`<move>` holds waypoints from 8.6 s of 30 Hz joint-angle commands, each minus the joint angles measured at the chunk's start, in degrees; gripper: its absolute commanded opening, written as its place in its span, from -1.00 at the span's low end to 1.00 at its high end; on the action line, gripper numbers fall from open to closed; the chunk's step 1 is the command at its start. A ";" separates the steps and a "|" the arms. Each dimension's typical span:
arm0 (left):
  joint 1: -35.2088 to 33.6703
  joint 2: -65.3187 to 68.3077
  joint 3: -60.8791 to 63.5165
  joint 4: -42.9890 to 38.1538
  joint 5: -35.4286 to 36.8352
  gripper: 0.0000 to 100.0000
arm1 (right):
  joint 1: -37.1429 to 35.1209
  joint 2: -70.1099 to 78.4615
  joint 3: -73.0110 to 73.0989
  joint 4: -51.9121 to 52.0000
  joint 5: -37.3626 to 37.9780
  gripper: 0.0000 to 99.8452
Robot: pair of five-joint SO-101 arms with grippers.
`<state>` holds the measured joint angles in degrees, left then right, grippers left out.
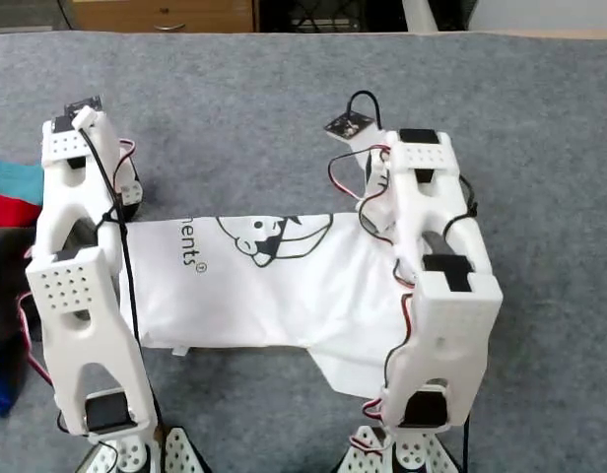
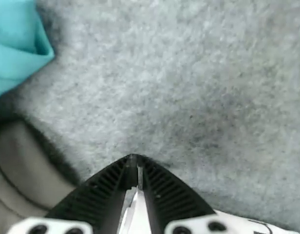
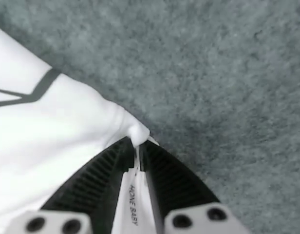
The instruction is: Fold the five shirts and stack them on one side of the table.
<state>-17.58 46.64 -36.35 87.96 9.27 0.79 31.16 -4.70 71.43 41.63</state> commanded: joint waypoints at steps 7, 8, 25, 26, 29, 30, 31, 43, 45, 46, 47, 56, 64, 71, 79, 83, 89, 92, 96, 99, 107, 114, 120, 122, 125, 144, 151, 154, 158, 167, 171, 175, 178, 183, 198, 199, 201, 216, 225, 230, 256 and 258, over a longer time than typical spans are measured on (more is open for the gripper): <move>0.40 -1.05 -11.91 13.01 -10.90 -0.86 | 1.32 -6.99 -0.92 6.15 7.65 -0.68; -0.13 -2.46 -10.86 13.01 -10.46 -0.78 | 1.32 -7.96 -1.01 6.24 7.91 -0.59; -1.27 -21.10 20.79 4.48 4.66 -0.59 | -2.46 -5.05 -3.56 4.22 16.88 -0.41; -1.27 -20.04 20.79 3.52 6.42 -0.59 | -2.81 -3.21 -4.18 4.22 16.88 -0.41; -0.31 -16.53 20.70 0.53 9.58 -0.59 | -2.90 2.59 -7.16 4.22 16.79 -0.52; 0.13 -15.03 20.70 -0.26 10.02 -0.59 | -2.73 4.26 -8.31 4.57 16.70 -0.60; 0.40 -13.63 20.70 -0.70 10.02 -0.60 | -2.64 5.67 -9.01 4.57 16.62 -0.70; 2.51 -3.96 14.73 -0.53 10.29 -0.93 | 1.41 8.13 -13.41 7.12 16.53 -0.97; 2.59 -3.96 12.88 -0.53 10.29 -0.94 | 1.58 8.04 -13.41 7.21 16.53 -0.97; 2.77 -3.96 12.09 -0.53 10.20 -0.94 | 1.58 7.87 -13.49 7.47 16.35 -0.97; 2.95 -3.96 11.21 -0.53 10.02 -0.94 | 1.41 7.52 -13.49 7.65 16.00 -0.97; 2.95 -3.96 4.79 -0.53 9.93 -0.94 | 1.32 -0.66 -13.49 7.65 13.71 -0.97; 3.47 -3.78 -4.09 -0.53 10.20 -0.94 | 1.41 -4.00 -19.12 7.47 9.41 -0.97; 6.46 -2.99 -13.85 -2.02 10.20 -0.94 | 1.58 -3.82 -26.59 4.22 5.98 -0.97; 7.43 5.10 -14.73 -12.75 10.20 -0.89 | 1.32 -3.82 -21.58 -4.84 2.37 -0.91; 7.52 6.68 -14.73 -8.09 10.20 -0.62 | 2.02 -4.35 -20.97 -3.34 -4.04 -0.64; 7.43 6.68 -19.82 -3.16 10.20 -0.52 | 2.46 -4.09 -24.48 4.75 -2.64 -0.65; 7.52 7.12 -29.58 4.40 8.97 -0.53 | 1.14 -4.97 -26.59 11.78 -2.29 -0.94; 7.87 7.30 -41.54 11.69 2.81 -0.73 | -0.97 -7.34 -28.88 19.60 0.18 -0.98; 8.22 7.38 -43.12 13.01 -4.04 -0.95 | -5.36 -9.98 -26.24 25.58 -0.18 -0.97; 7.87 6.68 -26.77 13.01 -8.09 -0.95 | -13.54 -13.49 -5.93 11.16 -11.34 -0.97; 5.76 -2.11 -15.69 12.92 -8.26 -0.95 | -14.15 -13.93 6.55 3.52 -11.34 -0.97; 5.49 -12.31 -1.10 10.90 -8.44 -0.95 | -14.51 -15.16 10.24 3.43 -11.43 -0.97; 5.32 -15.12 5.76 6.95 -8.44 -0.95 | -14.51 -17.45 12.44 3.43 -11.43 -0.97; 4.79 -20.13 17.10 1.14 -8.44 -0.95 | -14.51 -22.55 18.15 2.81 -11.16 -0.97; 5.05 -57.76 73.71 -27.87 -8.44 -0.94 | -13.89 -60.79 41.19 4.66 -1.05 -0.97; 5.23 -58.37 73.80 -27.08 -8.18 -0.94 | -13.45 -59.03 45.76 -11.60 -1.05 -0.97; 5.23 -58.37 73.80 -26.99 -8.18 -0.94 | -13.36 -52.88 48.75 -17.76 -1.14 -0.97; 5.14 -58.81 75.82 -27.08 -8.44 -0.94 | -13.71 -46.37 49.10 -17.67 -1.14 -0.97; 4.79 -58.81 79.25 -27.52 -8.53 -0.94 | -16.26 -49.71 53.93 -7.38 -0.70 -0.97; 4.18 -58.90 76.97 -27.96 -8.26 -0.94 | -16.00 -55.78 55.78 -7.56 -0.62 -0.97; 2.07 -58.37 70.90 -28.66 -8.18 -0.94 | -10.64 -62.64 52.44 -7.21 -0.62 -0.97; 1.27 -58.37 67.74 -32.00 -8.18 -0.94 | -7.03 -64.92 50.33 -7.65 -0.62 -0.97; 1.63 -58.29 63.96 -35.87 -8.09 -0.94 | -6.59 -59.91 53.23 -10.29 -0.97 -0.97; 4.88 -28.84 41.36 -35.52 3.34 -0.82 | -6.24 -47.78 59.38 -16.09 -0.97 -0.97; 4.88 -25.41 37.67 -33.49 3.60 -0.82 | -6.15 -47.87 58.24 -15.47 -1.05 -0.97; 4.88 -19.08 30.20 -28.75 3.60 -0.83 | -6.15 -48.04 54.90 -11.96 -1.05 -0.97; 4.18 7.38 -13.05 -14.24 3.25 -0.94 | 0.79 -53.58 31.52 -10.64 2.11 -0.97; 4.18 9.05 -25.71 -1.76 3.08 -0.93 | 4.66 -27.65 27.38 -30.68 -3.78 -0.97; 4.18 8.97 -33.63 5.89 -4.04 -0.93 | 7.91 -13.49 14.90 -24.88 -4.04 -0.97; -0.75 11.69 -42.51 10.29 -4.84 -0.54 | 7.30 -1.36 -1.71 -10.99 -0.18 -0.97; -0.66 11.34 -42.77 10.29 -4.84 -0.54 | 7.47 -0.40 -2.42 -10.90 -0.18 -0.97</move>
<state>-17.93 59.56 -76.26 97.71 4.53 8.44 30.37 -3.82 60.88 41.27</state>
